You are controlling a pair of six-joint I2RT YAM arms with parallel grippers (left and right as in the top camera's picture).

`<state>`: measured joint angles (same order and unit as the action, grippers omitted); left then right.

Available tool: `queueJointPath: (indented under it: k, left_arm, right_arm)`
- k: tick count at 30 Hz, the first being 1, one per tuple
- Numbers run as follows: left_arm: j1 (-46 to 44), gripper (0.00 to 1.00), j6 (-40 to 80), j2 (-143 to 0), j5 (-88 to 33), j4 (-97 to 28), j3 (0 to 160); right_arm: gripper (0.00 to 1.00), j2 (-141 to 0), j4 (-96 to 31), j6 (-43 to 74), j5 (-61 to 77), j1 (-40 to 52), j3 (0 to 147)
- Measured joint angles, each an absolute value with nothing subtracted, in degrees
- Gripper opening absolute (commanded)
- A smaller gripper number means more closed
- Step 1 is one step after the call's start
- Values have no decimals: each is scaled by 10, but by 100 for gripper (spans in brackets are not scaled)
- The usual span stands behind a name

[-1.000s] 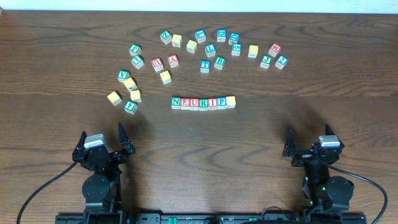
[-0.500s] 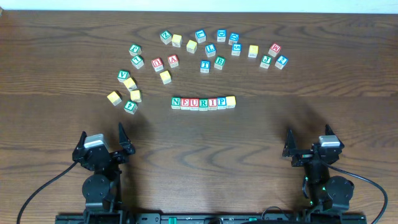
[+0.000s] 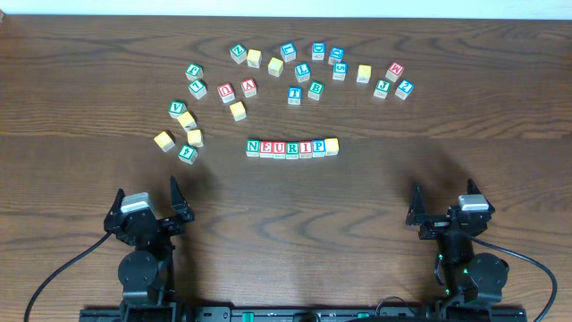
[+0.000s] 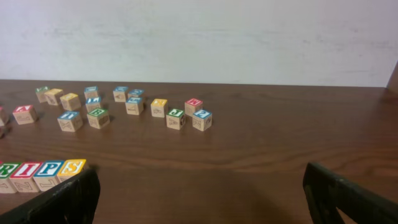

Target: Spell out NEURIPS

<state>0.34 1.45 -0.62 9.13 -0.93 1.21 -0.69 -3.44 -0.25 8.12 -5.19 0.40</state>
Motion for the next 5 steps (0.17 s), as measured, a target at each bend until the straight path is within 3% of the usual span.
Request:
queueJointPath:
  k: [5]
  left_arm:
    - [3, 97, 15, -6, 91, -10, 12]
  right_arm:
    - [99, -7, -34, -3, 81, -52, 4]
